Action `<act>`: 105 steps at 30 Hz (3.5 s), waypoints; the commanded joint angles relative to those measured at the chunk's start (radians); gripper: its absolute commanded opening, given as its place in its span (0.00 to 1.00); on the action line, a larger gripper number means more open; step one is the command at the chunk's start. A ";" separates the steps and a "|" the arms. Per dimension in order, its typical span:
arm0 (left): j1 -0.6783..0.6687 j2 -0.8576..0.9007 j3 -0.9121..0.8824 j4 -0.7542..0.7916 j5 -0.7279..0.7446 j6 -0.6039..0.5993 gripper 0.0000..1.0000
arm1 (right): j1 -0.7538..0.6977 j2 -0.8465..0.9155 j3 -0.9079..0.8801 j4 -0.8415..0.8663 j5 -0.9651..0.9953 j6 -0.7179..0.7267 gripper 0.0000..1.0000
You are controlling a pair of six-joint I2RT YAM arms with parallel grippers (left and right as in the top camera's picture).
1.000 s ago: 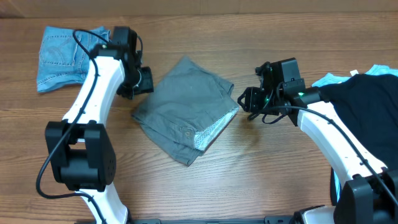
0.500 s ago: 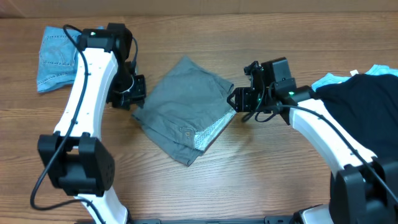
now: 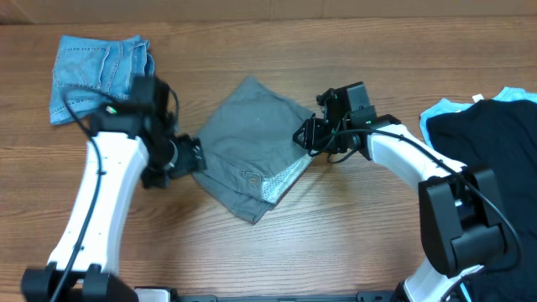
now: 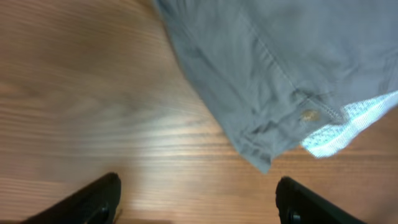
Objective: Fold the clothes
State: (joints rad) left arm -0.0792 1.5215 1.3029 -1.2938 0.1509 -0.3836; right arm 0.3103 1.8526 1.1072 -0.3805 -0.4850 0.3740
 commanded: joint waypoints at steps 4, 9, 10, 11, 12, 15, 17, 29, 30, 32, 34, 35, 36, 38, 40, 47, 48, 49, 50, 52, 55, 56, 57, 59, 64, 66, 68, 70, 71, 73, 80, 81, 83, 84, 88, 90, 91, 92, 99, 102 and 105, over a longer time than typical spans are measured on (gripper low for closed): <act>0.011 0.011 -0.438 0.449 0.383 -0.212 0.92 | 0.010 0.023 0.011 -0.015 0.010 0.076 0.43; 0.014 0.011 -0.609 0.732 0.449 -0.405 1.00 | 0.010 0.023 0.011 -0.033 0.013 0.075 0.43; 0.014 0.011 -0.634 0.768 0.447 -0.431 1.00 | 0.010 0.023 0.011 -0.036 0.013 0.075 0.43; 0.014 0.011 -0.655 0.795 0.444 -0.453 1.00 | 0.010 0.023 0.011 -0.039 0.013 0.074 0.43; 0.014 0.011 -0.680 0.829 0.439 -0.476 1.00 | 0.010 0.023 0.011 -0.041 0.013 0.072 0.42; 0.021 0.011 -0.753 0.977 0.439 -0.544 1.00 | 0.010 0.023 0.011 -0.047 0.013 0.069 0.43; 0.027 0.011 -0.817 1.147 0.452 -0.586 1.00 | 0.010 0.023 0.011 -0.048 0.013 0.068 0.42; 0.022 0.079 -0.927 1.417 0.349 -0.722 1.00 | 0.010 0.023 0.011 -0.063 0.012 0.068 0.40; 0.019 0.093 -0.927 1.433 0.348 -0.730 1.00 | 0.010 0.023 0.011 -0.064 0.012 0.068 0.40; 0.014 0.124 -0.927 1.477 0.344 -0.732 0.98 | 0.010 0.023 0.011 -0.072 0.013 0.068 0.41; 0.013 0.153 -0.926 1.530 0.354 -0.732 0.94 | 0.010 0.023 0.011 -0.079 0.013 0.064 0.41; 0.013 0.164 -0.925 1.551 0.359 -0.732 0.92 | 0.010 0.023 0.011 -0.082 0.013 0.064 0.41; 0.013 0.176 -0.921 1.569 0.356 -0.731 0.90 | 0.010 0.023 0.011 -0.085 0.013 0.064 0.41; 0.013 0.195 -0.907 1.595 0.351 -0.721 0.86 | 0.010 0.023 0.011 -0.085 0.013 0.064 0.41; 0.011 0.214 -0.882 1.598 0.350 -0.701 0.82 | 0.010 0.023 0.011 -0.086 0.013 0.064 0.41; 0.007 0.238 -0.846 1.501 0.364 -0.618 0.87 | 0.010 0.021 0.012 -0.104 -0.010 0.050 0.37; 0.017 0.238 -0.846 1.475 0.364 -0.591 0.87 | 0.010 0.019 0.014 -0.100 -0.084 -0.021 0.35; 0.028 0.238 -0.846 1.463 0.369 -0.575 0.87 | 0.010 0.015 0.019 -0.101 -0.143 -0.082 0.33; 0.039 0.237 -0.846 1.455 0.380 -0.559 0.87 | 0.011 0.008 0.026 -0.114 -0.185 -0.116 0.31; 0.070 0.237 -0.846 1.440 0.418 -0.518 0.84 | 0.011 -0.010 0.044 -0.148 -0.201 -0.117 0.28; 0.109 0.237 -0.846 1.415 0.461 -0.448 0.87 | 0.019 -0.035 0.059 -0.160 -0.259 -0.117 0.22; 0.123 0.237 -0.846 1.405 0.483 -0.420 0.92 | 0.027 -0.036 0.059 -0.147 -0.286 -0.116 0.21; 0.133 0.237 -0.846 1.394 0.497 -0.400 0.95 | 0.035 -0.036 0.059 -0.140 -0.296 -0.115 0.20; 0.151 0.236 -0.846 1.367 0.520 -0.371 1.00 | 0.060 -0.029 0.059 -0.133 -0.280 -0.109 0.20; 0.171 0.236 -0.846 1.357 0.557 -0.353 1.00 | 0.128 0.011 0.048 -0.097 -0.160 -0.013 0.18; 0.170 0.237 -0.846 1.356 0.552 -0.353 0.99 | 0.153 0.046 0.037 -0.058 -0.152 0.043 0.18; 0.168 0.237 -0.846 1.357 0.541 -0.357 0.96 | 0.170 0.085 0.032 -0.034 -0.151 0.104 0.17; 0.164 0.237 -0.843 1.357 0.505 -0.383 0.95 | 0.185 0.130 0.029 -0.017 -0.153 0.174 0.15; 0.160 0.237 -0.838 1.357 0.484 -0.396 0.94 | 0.192 0.152 0.029 -0.012 -0.154 0.202 0.14; 0.137 0.237 -0.821 1.357 0.438 -0.425 0.94 | 0.203 0.182 0.029 -0.008 -0.154 0.222 0.14; -0.006 0.259 -0.737 1.352 0.308 -0.573 0.99 | 0.222 0.194 0.029 -0.013 -0.144 0.225 0.14; -0.017 0.279 -0.724 1.356 0.306 -0.595 0.99 | 0.222 0.194 0.029 -0.013 -0.144 0.225 0.14; -0.027 0.332 -0.699 1.358 0.315 -0.617 0.99 | 0.222 0.194 0.029 -0.013 -0.144 0.225 0.15; -0.027 0.365 -0.686 1.358 0.329 -0.620 0.98 | 0.222 0.194 0.029 -0.013 -0.144 0.225 0.15; -0.026 0.472 -0.652 1.423 0.389 -0.630 0.87 | 0.222 0.194 0.029 -0.016 -0.144 0.221 0.15; -0.026 0.497 -0.645 1.481 0.404 -0.651 0.77 | 0.222 0.194 0.029 -0.021 -0.144 0.221 0.15; -0.027 0.499 -0.644 1.495 0.405 -0.653 0.71 | 0.222 0.194 0.029 -0.024 -0.144 0.221 0.15; -0.027 0.499 -0.644 1.502 0.401 -0.653 0.63 | 0.222 0.194 0.029 -0.027 -0.145 0.221 0.15; -0.026 0.498 -0.644 1.577 0.453 -0.643 0.64 | 0.222 0.194 0.029 -0.049 -0.144 0.220 0.15; -0.026 0.498 -0.643 1.609 0.554 -0.477 1.00 | 0.222 0.194 0.029 -0.060 -0.140 0.220 0.15; -0.026 0.498 -0.624 1.541 0.591 -0.395 1.00 | 0.222 0.194 0.029 -0.073 -0.120 0.221 0.15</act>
State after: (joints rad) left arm -0.0921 1.9079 0.7311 0.3557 0.8719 -0.9287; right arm 0.5106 2.0190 1.1503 -0.4198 -0.6647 0.5915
